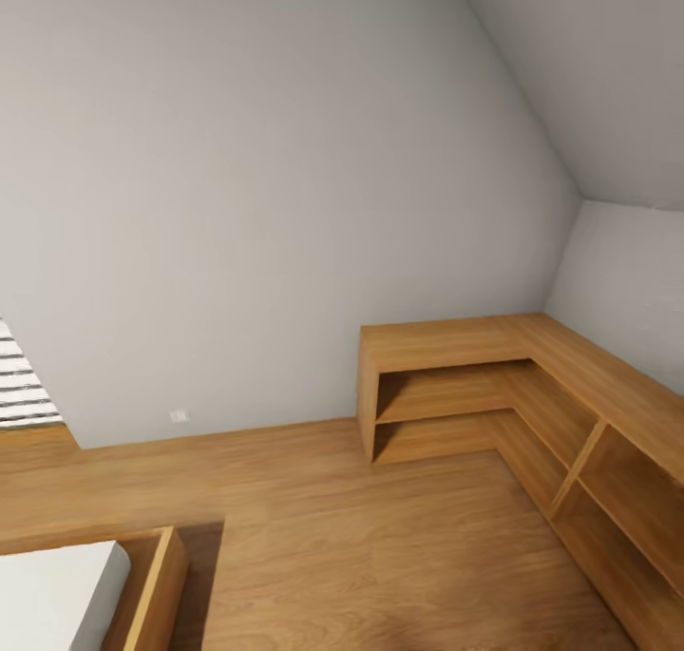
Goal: In the bedroom, organize the workspace by keeping the computer under the desk, ensuring the monitor is on the desk, placing the keyboard on the desk next to the monitor, placing the mouse on the desk next to the keyboard, moving the folder from the swivel chair onto the desk next to the mouse, stacking the notebook on top of the folder with the pen on top of the notebook, and positioning the swivel chair next to the desk.
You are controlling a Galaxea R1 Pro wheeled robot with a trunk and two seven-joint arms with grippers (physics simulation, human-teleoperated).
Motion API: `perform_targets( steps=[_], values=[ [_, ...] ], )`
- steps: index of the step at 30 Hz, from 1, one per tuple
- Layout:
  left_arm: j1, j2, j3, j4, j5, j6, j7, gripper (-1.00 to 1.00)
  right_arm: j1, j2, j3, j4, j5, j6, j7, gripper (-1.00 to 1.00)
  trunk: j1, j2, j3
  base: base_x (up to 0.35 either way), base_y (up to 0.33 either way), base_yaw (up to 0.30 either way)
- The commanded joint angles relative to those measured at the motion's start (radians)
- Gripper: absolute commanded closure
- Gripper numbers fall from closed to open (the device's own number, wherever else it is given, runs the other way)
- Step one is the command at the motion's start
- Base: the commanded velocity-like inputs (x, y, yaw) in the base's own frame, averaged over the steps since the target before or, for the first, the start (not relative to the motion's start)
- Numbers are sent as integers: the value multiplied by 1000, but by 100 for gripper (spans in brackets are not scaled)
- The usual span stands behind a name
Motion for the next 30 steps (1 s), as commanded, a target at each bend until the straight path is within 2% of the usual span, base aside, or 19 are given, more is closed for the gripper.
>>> perform_targets(
  steps=[1,8,16,30],
  values=[
    [-1,0,-1,0,0,-3,2,-100,-1,0,2,2,6,-2,-8,-100,1,-2,-2,98,64,-262],
    [-1,0,-1,0,0,-3,2,-100,-1,0,2,2,6,-2,-8,-100,1,-2,-2,214,144,-252],
    [-1,0,-1,0,0,-2,2,-100,-1,0,2,2,6,-1,-8,-100,1,-2,-2,260,142,-59],
    [-1,0,-1,0,0,-1,2,-100,-1,0,2,2,6,-1,-8,-100,1,-2,-2,36,12,-200]
  ],
)
